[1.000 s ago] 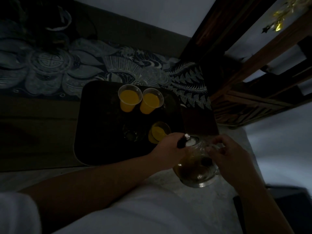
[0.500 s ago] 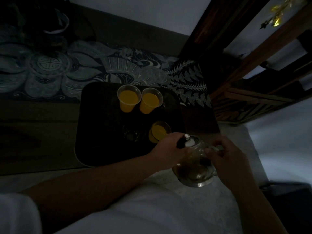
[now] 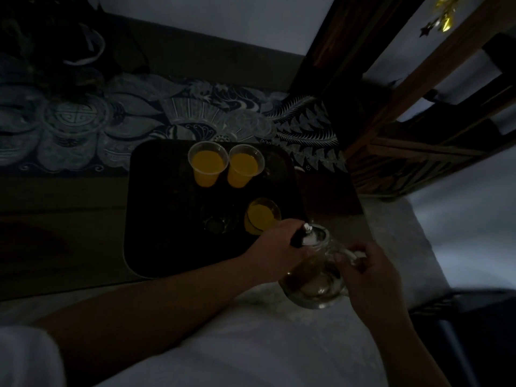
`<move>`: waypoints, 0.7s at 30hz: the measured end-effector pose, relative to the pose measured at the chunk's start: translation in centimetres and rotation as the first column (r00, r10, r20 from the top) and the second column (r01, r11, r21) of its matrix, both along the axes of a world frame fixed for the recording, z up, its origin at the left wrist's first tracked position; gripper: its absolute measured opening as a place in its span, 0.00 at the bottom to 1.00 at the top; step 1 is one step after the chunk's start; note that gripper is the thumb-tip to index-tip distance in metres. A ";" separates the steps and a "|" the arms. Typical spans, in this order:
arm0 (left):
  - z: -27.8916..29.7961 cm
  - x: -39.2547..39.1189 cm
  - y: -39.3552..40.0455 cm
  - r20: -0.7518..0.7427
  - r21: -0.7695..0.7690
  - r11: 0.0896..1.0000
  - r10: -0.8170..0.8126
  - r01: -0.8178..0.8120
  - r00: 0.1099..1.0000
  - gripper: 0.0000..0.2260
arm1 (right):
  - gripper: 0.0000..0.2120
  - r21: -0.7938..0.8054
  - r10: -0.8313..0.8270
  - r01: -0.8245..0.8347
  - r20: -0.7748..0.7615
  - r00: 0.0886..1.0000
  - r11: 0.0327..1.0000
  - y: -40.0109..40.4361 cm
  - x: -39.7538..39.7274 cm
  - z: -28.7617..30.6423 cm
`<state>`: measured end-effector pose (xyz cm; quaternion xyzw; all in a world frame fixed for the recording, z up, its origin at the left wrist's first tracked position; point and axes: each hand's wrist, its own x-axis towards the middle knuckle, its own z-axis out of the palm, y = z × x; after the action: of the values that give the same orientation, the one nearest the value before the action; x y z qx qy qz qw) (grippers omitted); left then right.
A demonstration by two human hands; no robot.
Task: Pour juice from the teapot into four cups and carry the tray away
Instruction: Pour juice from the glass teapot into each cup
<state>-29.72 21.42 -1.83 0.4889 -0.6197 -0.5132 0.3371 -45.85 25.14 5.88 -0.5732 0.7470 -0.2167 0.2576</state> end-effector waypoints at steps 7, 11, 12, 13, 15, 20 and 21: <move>-0.9 -0.2 0.2 0.051 -0.005 0.999 -0.035 0.035 0.998 0.23 | 0.07 -0.040 -0.051 0.052 0.030 0.998 0.998 1.4 -0.1 -1.5; -0.7 -0.1 0.4 0.058 -0.011 0.999 -0.036 0.037 0.998 0.25 | 0.07 -0.057 -0.062 0.064 0.039 0.997 0.996 1.8 -0.2 -1.9; -0.5 0.0 0.5 0.053 -0.016 0.999 -0.034 0.035 0.998 0.24 | 0.06 -0.063 -0.063 0.066 0.041 0.997 0.996 1.8 -0.1 -1.9; -0.5 0.0 0.5 0.048 -0.024 0.999 -0.030 0.032 0.998 0.23 | 0.07 -0.072 -0.064 0.067 0.042 0.997 0.995 1.9 -0.1 -1.9; -0.2 0.2 0.5 0.044 -0.049 0.999 -0.021 0.023 0.999 0.23 | 0.07 -0.101 -0.052 0.055 0.035 0.998 0.993 1.9 0.0 -1.8; 0.9 0.9 0.5 0.027 -0.083 0.996 0.020 -0.018 0.999 0.23 | 0.06 -0.145 0.000 0.003 0.018 1.000 0.989 2.0 0.6 -0.9; 1.2 1.1 0.5 0.031 -0.086 0.996 0.028 -0.025 0.999 0.23 | 0.06 -0.147 0.012 -0.010 0.010 1.000 0.989 1.9 0.7 -0.8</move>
<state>-28.62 21.91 -0.63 0.4903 -0.6399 -0.4736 0.3547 -45.18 27.05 5.11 -0.5936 0.7244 -0.2728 0.2202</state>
